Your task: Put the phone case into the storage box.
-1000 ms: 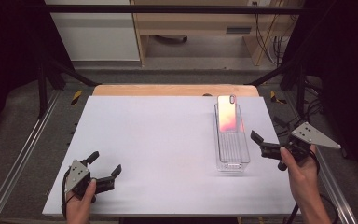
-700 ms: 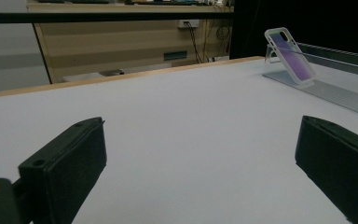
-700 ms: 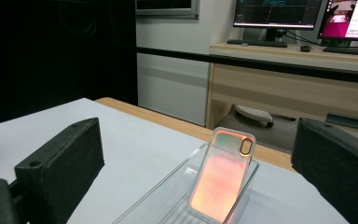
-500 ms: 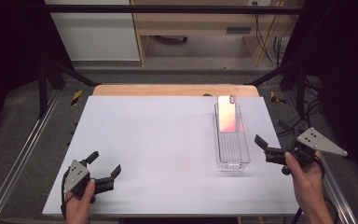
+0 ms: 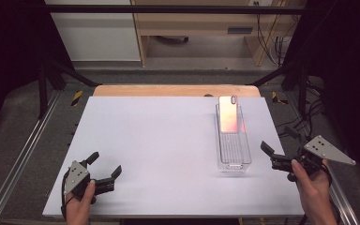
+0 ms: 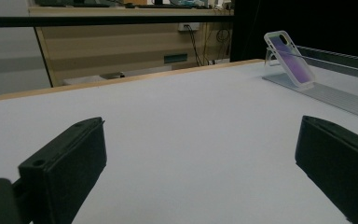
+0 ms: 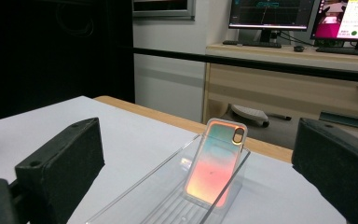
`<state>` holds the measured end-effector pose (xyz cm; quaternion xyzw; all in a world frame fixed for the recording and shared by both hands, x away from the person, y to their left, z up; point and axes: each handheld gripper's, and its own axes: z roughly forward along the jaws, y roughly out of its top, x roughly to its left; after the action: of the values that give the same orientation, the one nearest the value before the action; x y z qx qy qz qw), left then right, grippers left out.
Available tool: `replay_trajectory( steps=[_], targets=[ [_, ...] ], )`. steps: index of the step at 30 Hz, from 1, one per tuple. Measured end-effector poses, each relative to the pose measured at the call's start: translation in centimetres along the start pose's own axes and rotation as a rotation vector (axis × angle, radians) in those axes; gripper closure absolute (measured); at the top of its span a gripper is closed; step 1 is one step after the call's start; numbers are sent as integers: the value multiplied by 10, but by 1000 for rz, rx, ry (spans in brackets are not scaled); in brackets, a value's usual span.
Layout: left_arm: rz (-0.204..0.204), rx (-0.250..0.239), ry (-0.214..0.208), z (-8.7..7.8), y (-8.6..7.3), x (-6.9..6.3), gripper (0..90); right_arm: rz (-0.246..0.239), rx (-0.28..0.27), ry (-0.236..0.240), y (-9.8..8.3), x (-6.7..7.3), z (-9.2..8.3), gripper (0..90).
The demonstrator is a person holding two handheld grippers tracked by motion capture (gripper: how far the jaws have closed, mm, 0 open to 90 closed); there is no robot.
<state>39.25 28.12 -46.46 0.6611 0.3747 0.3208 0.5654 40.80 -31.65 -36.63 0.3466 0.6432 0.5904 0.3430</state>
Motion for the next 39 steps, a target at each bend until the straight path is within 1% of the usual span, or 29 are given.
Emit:
replay_trajectory(
  steps=[3,4,5,10,15,16,17,20,21,22,25,26,28,29,31,32,33,35,36,37,39],
  targets=[
    [1,-1,-1,0,0,0,15,0,0,-3,-3,-1,-4,25],
    [1,-2,-2,0,0,0,14,8,2,-3,-4,0,-5,25],
    [4,-2,-3,0,0,0,14,2,0,-5,-6,-1,-6,25],
    [4,-5,-4,0,0,0,14,6,-1,-8,-12,-2,-11,25],
    [4,-9,-5,0,0,-1,15,-2,-4,-4,-18,-2,-16,26],
    [6,-9,-5,0,0,-1,15,8,-3,-2,-19,-1,-17,26],
    [6,-10,-6,0,0,-1,15,-1,-9,-3,-21,-1,-18,26],
    [7,-12,-7,0,0,-1,15,10,-4,-2,-25,0,-20,26],
    [8,-12,-7,0,0,-1,14,0,-8,-2,-27,-1,-20,26],
    [8,-12,-7,0,0,-1,14,9,-4,-1,-28,0,-21,26],
    [11,-11,-8,0,0,-1,15,17,-1,-2,-33,0,-23,26],
    [10,-12,-9,0,0,-1,15,8,-1,-4,-35,0,-23,26],
    [5,-18,-11,0,1,0,15,21,2,-3,-38,1,-24,26],
    [-3,-23,-15,0,0,1,15,20,-4,0,-40,1,-24,26],
    [5,-17,-13,0,0,3,13,24,7,4,-42,1,-24,26],
    [5,-18,-12,0,0,4,13,23,4,8,-43,1,-24,26],
    [-4,-24,-10,-1,0,5,13,16,11,11,-45,1,-25,26],
    [3,-23,-5,-2,0,8,14,26,16,11,-48,2,-26,26],
    [-2,-25,-4,-2,0,9,14,29,16,17,-50,2,-26,26],
    [-1,-24,-4,-2,-1,10,14,27,18,17,-53,3,-26,27],
    [4,-26,-7,-3,-1,12,14,40,19,23,-58,4,-26,27]
  ],
)
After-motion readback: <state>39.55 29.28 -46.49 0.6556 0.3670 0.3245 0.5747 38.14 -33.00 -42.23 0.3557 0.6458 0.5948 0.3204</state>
